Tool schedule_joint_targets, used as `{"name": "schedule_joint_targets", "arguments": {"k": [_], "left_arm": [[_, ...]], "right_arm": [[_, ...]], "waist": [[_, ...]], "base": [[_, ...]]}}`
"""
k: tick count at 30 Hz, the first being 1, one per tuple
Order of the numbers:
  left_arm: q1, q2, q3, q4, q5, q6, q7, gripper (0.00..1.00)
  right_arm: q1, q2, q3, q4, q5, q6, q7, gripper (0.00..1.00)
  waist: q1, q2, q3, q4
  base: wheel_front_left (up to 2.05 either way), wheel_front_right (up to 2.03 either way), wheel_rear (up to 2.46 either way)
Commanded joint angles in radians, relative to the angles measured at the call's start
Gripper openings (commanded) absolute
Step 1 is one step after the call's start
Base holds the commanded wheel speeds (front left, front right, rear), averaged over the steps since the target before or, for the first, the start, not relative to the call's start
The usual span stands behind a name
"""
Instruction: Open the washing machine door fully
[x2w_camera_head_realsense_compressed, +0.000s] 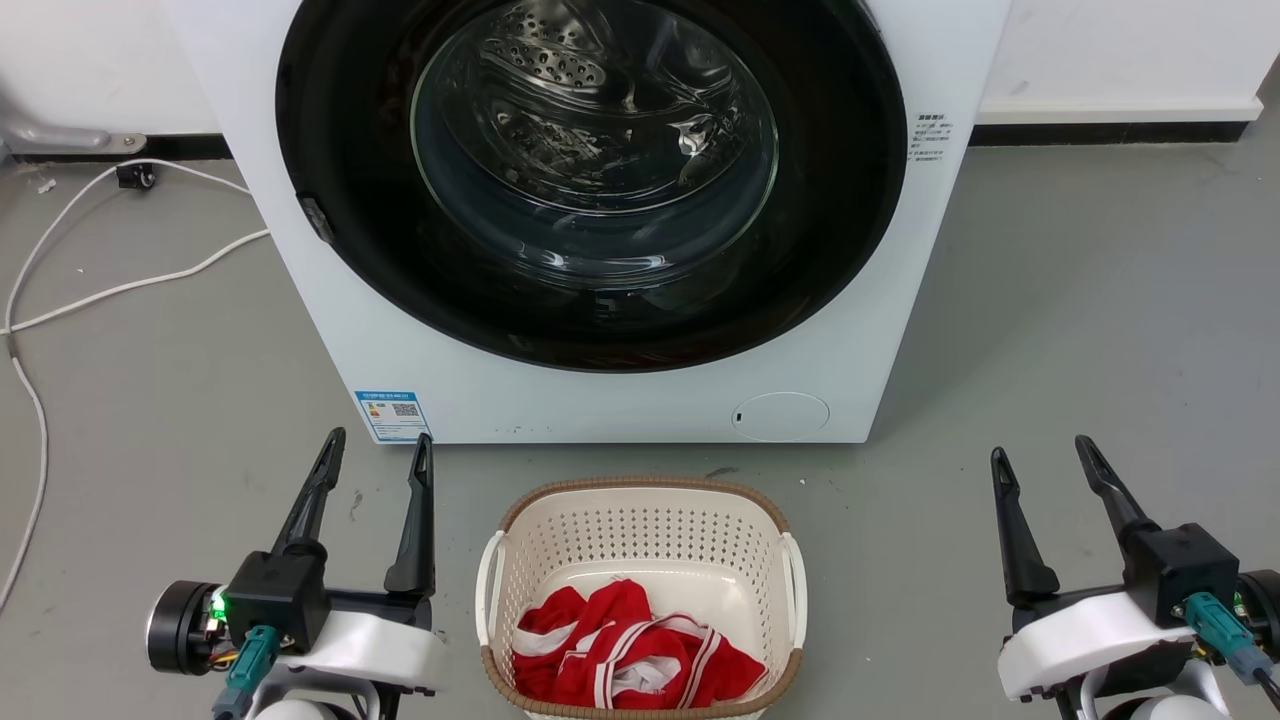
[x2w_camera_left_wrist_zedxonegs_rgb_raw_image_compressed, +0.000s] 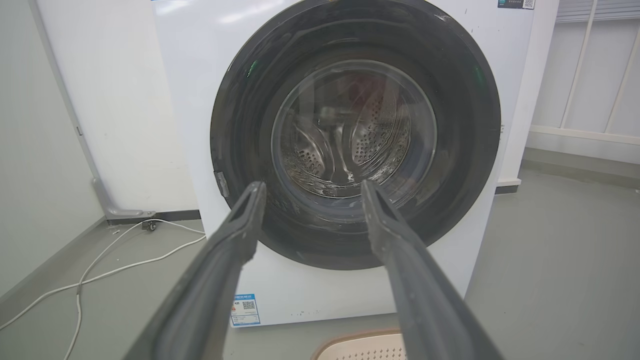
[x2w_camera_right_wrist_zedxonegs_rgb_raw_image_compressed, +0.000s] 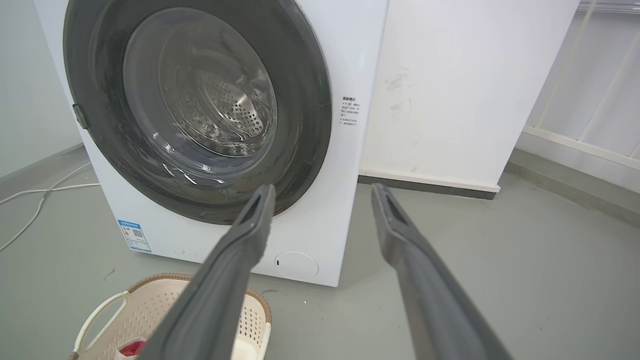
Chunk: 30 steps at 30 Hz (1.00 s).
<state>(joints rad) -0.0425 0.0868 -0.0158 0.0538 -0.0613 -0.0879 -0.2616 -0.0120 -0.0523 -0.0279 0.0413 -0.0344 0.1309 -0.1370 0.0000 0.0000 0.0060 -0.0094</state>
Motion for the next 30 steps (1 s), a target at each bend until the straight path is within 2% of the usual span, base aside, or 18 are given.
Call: {"name": "schedule_joint_targets", "arguments": {"k": [1, 12, 13, 14, 15, 20, 23, 24, 27, 30], "left_arm": [[0.012, -0.001, 0.005, -0.002, 0.004, -0.004, -0.005, 1.00], [0.009, -0.010, 0.013, 0.005, 0.011, -0.014, -0.004, 1.00], [0.009, -0.011, 0.014, 0.005, 0.011, -0.015, -0.004, 1.00], [0.009, -0.011, 0.014, 0.005, 0.012, -0.016, -0.004, 1.00], [0.009, -0.012, 0.015, 0.005, 0.013, -0.016, -0.004, 1.00], [0.007, -0.014, 0.019, 0.005, 0.015, -0.017, -0.004, 1.00], [0.007, -0.016, 0.022, 0.006, 0.016, -0.019, -0.004, 1.00], [0.007, -0.016, 0.022, 0.006, 0.016, -0.020, -0.004, 1.00], [0.008, -0.017, 0.024, 0.008, 0.015, -0.022, -0.004, 1.00], [0.007, -0.019, 0.027, 0.009, 0.012, -0.023, -0.004, 1.00]], "right_arm": [[0.008, 0.004, 0.000, 0.001, 0.008, 0.000, -0.004, 1.00], [0.004, 0.004, 0.001, 0.013, 0.032, 0.000, -0.003, 1.00], [0.003, 0.004, 0.003, 0.015, 0.035, 0.000, 0.000, 0.67], [0.002, 0.004, 0.003, 0.015, 0.035, 0.000, 0.002, 0.30], [0.001, 0.004, 0.004, 0.016, 0.038, 0.000, 0.004, 0.00], [-0.003, 0.004, 0.009, 0.021, 0.068, 0.000, 0.002, 0.00], [-0.008, 0.004, 0.007, 0.023, 0.137, 0.000, -0.013, 0.00], [-0.010, 0.004, 0.006, 0.026, 0.192, 0.000, -0.018, 0.00], [-0.018, 0.004, 0.011, 0.043, 0.466, 0.000, -0.036, 0.00], [-0.032, 0.004, 0.021, 0.050, 0.811, 0.000, -0.052, 0.00]], "waist": [[0.0000, 0.0000, 0.000, 0.000], [0.0000, 0.0000, 0.001, 0.002], [0.0000, 0.0000, 0.001, 0.001], [0.0000, 0.0000, 0.001, 0.001], [0.0000, 0.0000, 0.001, 0.001], [0.0000, 0.0000, 0.002, 0.001], [0.0000, 0.0000, 0.003, 0.001], [0.0000, 0.0000, 0.003, 0.001], [0.0000, 0.0000, 0.001, 0.002], [0.0000, 0.0000, 0.001, 0.002]], "base": [[0.00, 0.00, 0.00], [0.00, 0.00, 0.00], [0.00, 0.00, 0.00], [0.00, 0.00, 0.00], [0.00, 0.00, 0.00], [0.00, 0.00, 0.00], [0.00, 0.00, 0.00], [0.00, 0.00, 0.00], [0.00, 0.00, 0.00], [0.00, 0.00, 0.00]]}}
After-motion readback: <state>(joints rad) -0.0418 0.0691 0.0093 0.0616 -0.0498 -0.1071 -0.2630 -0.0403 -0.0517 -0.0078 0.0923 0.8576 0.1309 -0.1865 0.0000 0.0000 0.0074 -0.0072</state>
